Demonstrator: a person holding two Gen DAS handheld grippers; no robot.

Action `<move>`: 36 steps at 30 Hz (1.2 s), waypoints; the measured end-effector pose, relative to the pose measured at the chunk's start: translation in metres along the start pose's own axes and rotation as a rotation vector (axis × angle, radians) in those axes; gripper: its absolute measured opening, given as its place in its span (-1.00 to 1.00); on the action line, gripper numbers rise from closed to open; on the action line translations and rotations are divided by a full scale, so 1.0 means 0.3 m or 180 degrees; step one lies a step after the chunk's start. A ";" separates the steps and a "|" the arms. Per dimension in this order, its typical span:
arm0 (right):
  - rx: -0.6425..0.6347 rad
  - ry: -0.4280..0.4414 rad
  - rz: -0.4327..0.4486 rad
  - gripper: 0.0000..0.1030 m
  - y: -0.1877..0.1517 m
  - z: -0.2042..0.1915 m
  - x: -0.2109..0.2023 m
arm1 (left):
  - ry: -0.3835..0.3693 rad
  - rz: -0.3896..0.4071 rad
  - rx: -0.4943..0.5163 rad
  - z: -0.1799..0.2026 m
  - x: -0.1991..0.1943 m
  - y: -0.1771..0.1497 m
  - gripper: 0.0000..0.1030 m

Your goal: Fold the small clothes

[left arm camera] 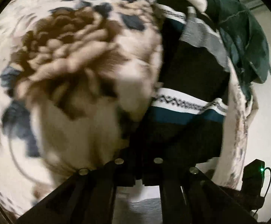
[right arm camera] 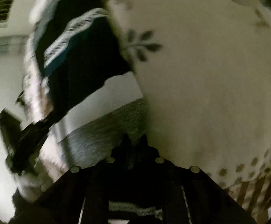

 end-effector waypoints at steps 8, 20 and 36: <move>-0.0213 -0.0196 -0.0244 -0.20 0.112 -0.139 -0.086 | -0.0609 0.0045 -0.0238 0.005 -0.165 0.265 0.34; -0.0092 0.0732 0.0582 0.14 0.946 -0.630 -0.136 | -0.0872 0.0053 0.0226 0.286 0.082 0.872 -0.65; -0.0360 0.0255 0.0572 -0.30 1.083 -0.649 -0.146 | -0.0590 0.0326 0.0638 0.282 0.065 0.966 -0.73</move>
Point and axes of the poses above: each gripper's, at about its wrist camera, not at the fingertips, and x roughly the way its jaws point, z to its right, y to its top, the point moved 10 cm from there along x, roughly the way its jaws point, and after that the axes turned 3 degrees about -z, right-handed, at the moved point
